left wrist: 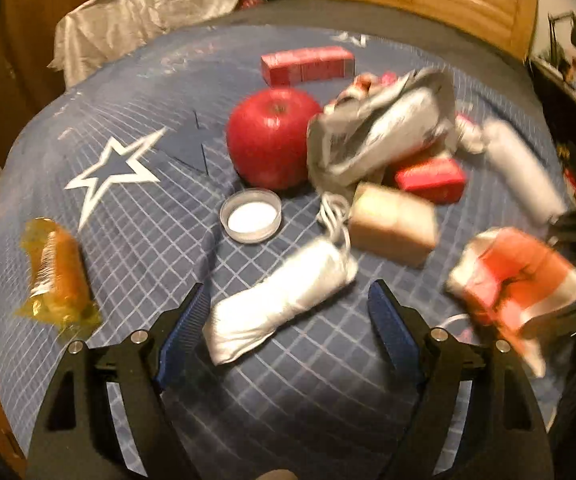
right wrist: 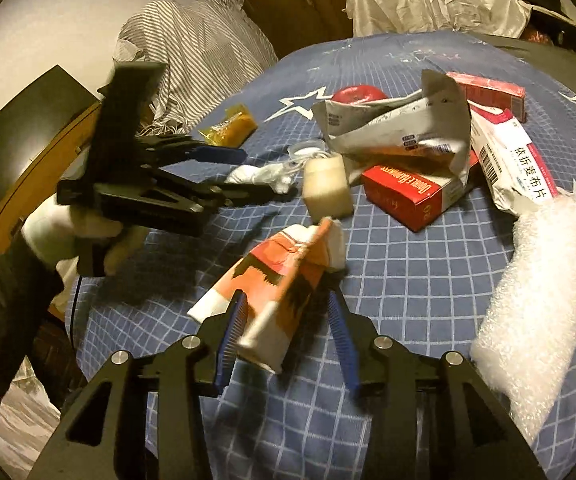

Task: Collect trash
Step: 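Grasp the rolled white face mask with the left tool while the right tool grasps the torn orange-white carton, then lift and carry the mask and carton in both tools over the white bucket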

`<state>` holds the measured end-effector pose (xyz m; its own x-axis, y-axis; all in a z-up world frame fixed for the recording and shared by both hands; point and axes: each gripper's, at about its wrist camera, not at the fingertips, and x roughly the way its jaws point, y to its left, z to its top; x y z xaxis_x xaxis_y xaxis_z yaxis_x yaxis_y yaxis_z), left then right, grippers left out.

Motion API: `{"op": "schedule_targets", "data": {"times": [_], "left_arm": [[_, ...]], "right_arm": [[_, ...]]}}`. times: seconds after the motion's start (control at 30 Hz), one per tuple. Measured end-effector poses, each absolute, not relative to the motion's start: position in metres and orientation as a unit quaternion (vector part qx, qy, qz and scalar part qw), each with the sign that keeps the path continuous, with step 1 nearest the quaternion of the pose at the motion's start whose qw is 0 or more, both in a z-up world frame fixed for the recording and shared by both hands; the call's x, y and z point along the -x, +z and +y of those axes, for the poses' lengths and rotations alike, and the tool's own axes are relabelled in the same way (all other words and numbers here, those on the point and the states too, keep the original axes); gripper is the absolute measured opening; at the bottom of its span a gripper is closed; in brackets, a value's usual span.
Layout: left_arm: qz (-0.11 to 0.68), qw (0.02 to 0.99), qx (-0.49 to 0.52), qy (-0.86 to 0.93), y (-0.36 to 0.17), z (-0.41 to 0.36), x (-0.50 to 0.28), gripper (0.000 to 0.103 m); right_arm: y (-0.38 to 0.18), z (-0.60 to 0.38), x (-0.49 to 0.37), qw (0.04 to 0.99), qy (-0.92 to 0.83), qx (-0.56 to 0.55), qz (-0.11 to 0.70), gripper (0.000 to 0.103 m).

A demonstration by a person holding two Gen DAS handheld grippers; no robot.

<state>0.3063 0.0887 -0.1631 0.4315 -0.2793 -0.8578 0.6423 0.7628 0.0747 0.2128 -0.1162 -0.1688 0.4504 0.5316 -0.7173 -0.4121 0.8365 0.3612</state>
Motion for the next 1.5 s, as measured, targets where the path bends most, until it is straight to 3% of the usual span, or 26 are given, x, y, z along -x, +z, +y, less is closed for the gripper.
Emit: {"op": "schedule_targets", "data": {"times": [0.1, 0.2, 0.23, 0.27, 0.37, 0.53, 1.07, 1.5], "left_arm": [[0.455, 0.819, -0.191, -0.291, -0.167, 0.092, -0.315, 0.077], [0.457, 0.821, -0.178, -0.293, -0.166, 0.097, -0.318, 0.066], [0.457, 0.823, -0.173, -0.291, -0.165, 0.099, -0.318, 0.057], [0.457, 0.826, -0.163, -0.288, -0.165, 0.101, -0.317, 0.056], [0.453, 0.836, -0.149, -0.270, -0.164, 0.104, -0.310, 0.050], [0.447, 0.854, -0.130, -0.232, -0.161, 0.105, -0.287, 0.034], [0.399, 0.908, 0.051, -0.119, -0.101, 0.116, -0.171, 0.032], [0.289, 0.951, 0.052, -0.092, -0.041, 0.054, -0.122, 0.032]], "right_arm": [[-0.173, -0.118, -0.213, 0.847, 0.281, -0.068, 0.446, 0.043], [-0.173, -0.116, -0.214, 0.850, 0.281, -0.064, 0.441, 0.043], [-0.172, -0.115, -0.213, 0.853, 0.280, -0.061, 0.437, 0.037], [-0.171, -0.114, -0.213, 0.855, 0.279, -0.058, 0.433, 0.028], [-0.170, -0.113, -0.214, 0.860, 0.277, -0.052, 0.426, 0.012], [-0.174, -0.117, -0.209, 0.866, 0.272, -0.044, 0.418, 0.009], [-0.109, -0.132, -0.164, 0.930, 0.225, 0.009, 0.291, 0.009], [-0.044, -0.174, -0.126, 0.965, 0.167, 0.012, 0.199, 0.009]]}}
